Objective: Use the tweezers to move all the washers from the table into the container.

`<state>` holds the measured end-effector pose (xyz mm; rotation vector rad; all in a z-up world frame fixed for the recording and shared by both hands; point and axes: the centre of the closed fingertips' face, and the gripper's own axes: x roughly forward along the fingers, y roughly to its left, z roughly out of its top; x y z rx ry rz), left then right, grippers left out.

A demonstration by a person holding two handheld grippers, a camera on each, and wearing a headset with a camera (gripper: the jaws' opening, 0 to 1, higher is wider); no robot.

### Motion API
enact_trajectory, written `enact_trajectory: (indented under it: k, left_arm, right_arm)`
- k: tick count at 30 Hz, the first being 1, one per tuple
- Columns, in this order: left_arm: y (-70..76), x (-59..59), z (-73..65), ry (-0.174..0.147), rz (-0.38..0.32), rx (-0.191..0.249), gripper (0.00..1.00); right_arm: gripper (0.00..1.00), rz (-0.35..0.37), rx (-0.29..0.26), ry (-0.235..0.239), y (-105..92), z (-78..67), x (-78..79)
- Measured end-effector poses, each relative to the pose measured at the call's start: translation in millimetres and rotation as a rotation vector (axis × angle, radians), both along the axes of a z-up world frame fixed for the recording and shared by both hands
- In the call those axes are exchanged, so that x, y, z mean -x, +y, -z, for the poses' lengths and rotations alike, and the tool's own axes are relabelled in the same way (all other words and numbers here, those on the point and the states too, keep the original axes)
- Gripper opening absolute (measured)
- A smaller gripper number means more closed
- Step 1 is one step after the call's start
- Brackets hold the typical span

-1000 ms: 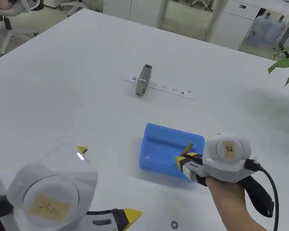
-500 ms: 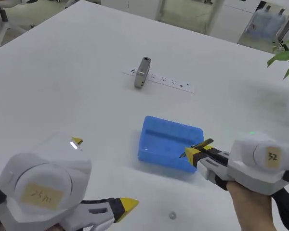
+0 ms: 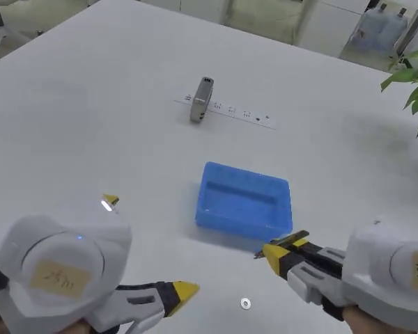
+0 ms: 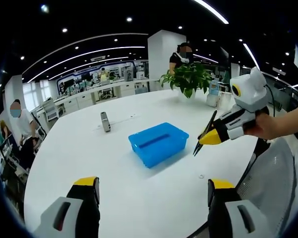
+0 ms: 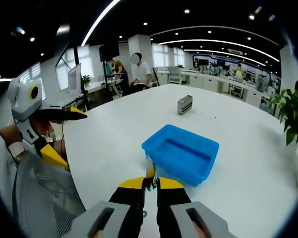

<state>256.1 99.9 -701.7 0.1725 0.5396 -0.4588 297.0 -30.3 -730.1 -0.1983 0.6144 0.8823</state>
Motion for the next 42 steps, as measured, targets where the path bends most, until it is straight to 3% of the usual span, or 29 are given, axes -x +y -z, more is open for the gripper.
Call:
enact_trajectory:
  k: [6, 11, 17, 27, 37, 42]
  left_arm:
    - [1.1, 0.4, 1.7, 0.005, -0.002, -0.005, 0.92]
    - [-1.0, 1.2, 1.9, 0.006, 0.005, -0.009, 0.92]
    - [-0.6, 1.6, 1.4, 0.007, 0.005, -0.012, 0.92]
    - [-0.9, 2.8, 2.5, 0.014, 0.008, -0.017, 0.91]
    - [-1.3, 2.2, 2.0, 0.012, 0.009, -0.014, 0.91]
    - [-1.9, 1.9, 1.2, 0.010, 0.012, -0.011, 0.91]
  right_arm:
    - [0.05, -0.039, 0.051, 0.038, -3.1, 22.6, 17.7]
    - [0.05, -0.051, 0.079, 0.071, -4.1, 39.8, 22.8]
    - [0.05, -0.066, 0.115, 0.079, -8.7, 50.6, 23.8]
    - [0.05, -0.083, 0.126, 0.088, -4.6, 57.8, 24.7]
    - [0.04, -0.100, 0.151, 0.039, -2.6, 56.6, 25.7]
    - [0.04, -0.087, 0.165, 0.049, -2.6, 56.0, 22.6]
